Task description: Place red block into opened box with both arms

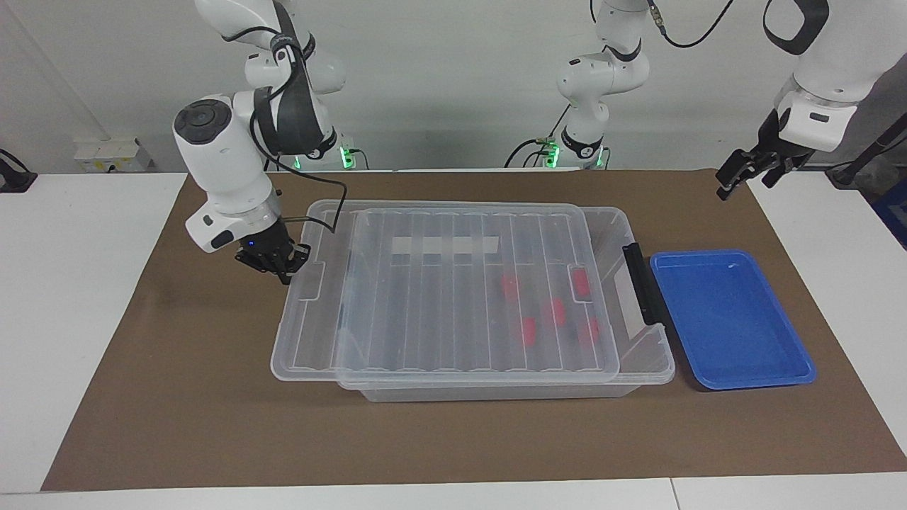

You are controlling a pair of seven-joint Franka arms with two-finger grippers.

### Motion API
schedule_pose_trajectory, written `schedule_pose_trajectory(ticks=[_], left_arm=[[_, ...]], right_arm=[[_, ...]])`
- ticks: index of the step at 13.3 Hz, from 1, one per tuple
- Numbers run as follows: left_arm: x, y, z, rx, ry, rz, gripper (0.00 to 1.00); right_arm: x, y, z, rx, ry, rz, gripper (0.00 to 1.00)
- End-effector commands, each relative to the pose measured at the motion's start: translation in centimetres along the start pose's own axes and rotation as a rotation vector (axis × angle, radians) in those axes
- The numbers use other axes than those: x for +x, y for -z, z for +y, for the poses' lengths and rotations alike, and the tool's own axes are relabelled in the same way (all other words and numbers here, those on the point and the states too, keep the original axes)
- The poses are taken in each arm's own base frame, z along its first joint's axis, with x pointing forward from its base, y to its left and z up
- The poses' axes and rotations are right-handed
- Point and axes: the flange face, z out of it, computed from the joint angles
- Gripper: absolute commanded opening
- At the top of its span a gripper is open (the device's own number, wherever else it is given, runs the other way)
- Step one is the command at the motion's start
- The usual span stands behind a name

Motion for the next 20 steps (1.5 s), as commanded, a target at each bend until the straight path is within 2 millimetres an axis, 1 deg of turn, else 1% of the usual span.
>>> schedule_pose_trajectory(ticks=[1, 3, 6, 11, 20], left_arm=[[-0.4, 0.0, -0.3, -0.005, 0.0, -0.012, 1.0], [-0.4, 0.0, -0.3, -0.005, 0.0, -0.014, 1.0], [-0.4, 0.0, -0.3, -0.005, 0.0, -0.014, 1.0], [-0.4, 0.0, -0.3, -0.004, 0.0, -0.015, 1.0], [-0.5, 0.1, -0.3, -0.004, 0.0, -0.015, 1.0]], right_arm=[[-1.3, 0.7, -2.3, 0.018, 0.061, -0.017, 0.0], [-1.9, 0.4, -3.8, 0.018, 0.101, -0.024, 0.0], [-2.5, 0.0, -4.8, 0.017, 0.121, -0.029, 0.0], [-2.9, 0.1, -6.3, 0.021, 0.146, -0.022, 0.0], [-3.0, 0.1, -6.5, 0.033, 0.142, -0.025, 0.0]])
